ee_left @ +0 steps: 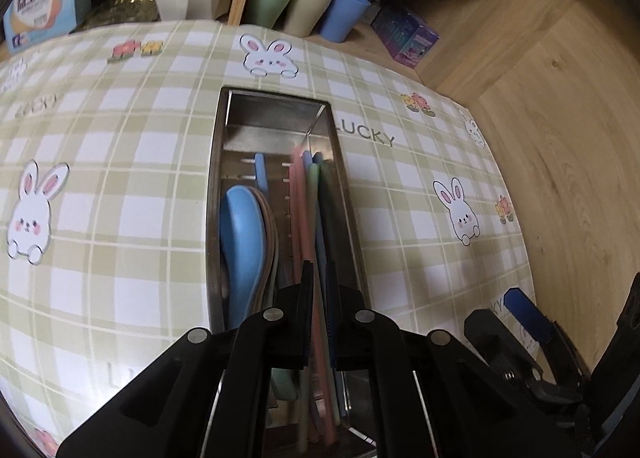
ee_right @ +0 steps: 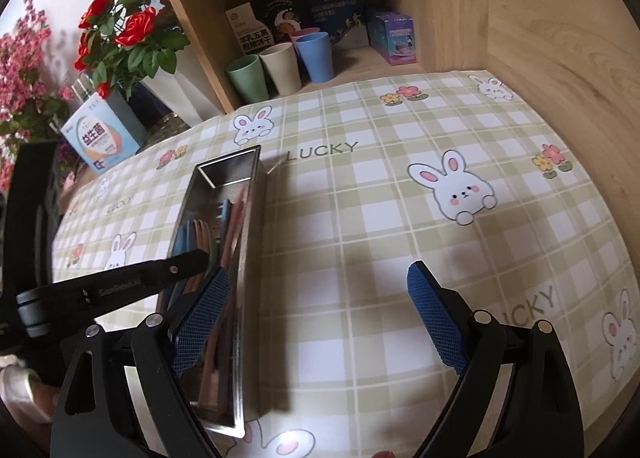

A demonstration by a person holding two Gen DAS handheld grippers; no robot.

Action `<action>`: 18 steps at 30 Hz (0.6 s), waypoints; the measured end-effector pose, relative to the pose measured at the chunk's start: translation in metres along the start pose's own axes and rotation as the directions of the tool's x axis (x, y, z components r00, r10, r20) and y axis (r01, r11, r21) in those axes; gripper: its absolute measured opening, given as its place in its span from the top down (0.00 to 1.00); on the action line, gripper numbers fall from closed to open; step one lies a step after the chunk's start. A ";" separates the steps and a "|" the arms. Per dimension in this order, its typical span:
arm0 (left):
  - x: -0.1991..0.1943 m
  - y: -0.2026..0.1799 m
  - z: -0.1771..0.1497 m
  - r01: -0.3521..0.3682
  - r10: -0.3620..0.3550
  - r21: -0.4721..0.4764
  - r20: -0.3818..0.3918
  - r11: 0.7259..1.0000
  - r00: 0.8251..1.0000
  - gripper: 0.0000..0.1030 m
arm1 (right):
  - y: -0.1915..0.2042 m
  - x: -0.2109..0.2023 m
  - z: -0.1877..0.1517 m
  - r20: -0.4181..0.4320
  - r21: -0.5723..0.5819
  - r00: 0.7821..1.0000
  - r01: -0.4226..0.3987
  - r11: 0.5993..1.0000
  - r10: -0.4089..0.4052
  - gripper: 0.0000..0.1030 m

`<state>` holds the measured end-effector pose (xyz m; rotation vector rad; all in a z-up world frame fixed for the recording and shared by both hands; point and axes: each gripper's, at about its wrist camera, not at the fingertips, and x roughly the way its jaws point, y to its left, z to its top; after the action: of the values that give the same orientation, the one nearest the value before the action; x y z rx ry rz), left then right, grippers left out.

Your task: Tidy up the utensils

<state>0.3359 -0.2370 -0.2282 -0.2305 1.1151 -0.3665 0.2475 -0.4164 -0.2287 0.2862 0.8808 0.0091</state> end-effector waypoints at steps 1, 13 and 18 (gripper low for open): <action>-0.002 -0.001 -0.001 -0.001 0.001 0.005 0.003 1.000 1.000 0.93 | -0.001 -0.001 0.000 0.000 0.003 1.000 0.004 1.000 -0.004 0.15; -0.068 0.006 -0.003 -0.041 0.032 0.081 0.107 0.996 0.994 0.81 | 0.014 -0.042 0.008 0.054 0.004 0.998 0.037 0.999 -0.037 0.15; -0.116 0.020 -0.002 -0.078 0.052 0.120 0.206 0.990 0.977 0.68 | 0.035 -0.066 0.015 0.101 -0.010 0.995 0.025 1.000 -0.024 0.15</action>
<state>0.2922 -0.1722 -0.1398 -0.1152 0.8931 -0.3465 0.2205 -0.3948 -0.1612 0.2628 0.7839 -0.0224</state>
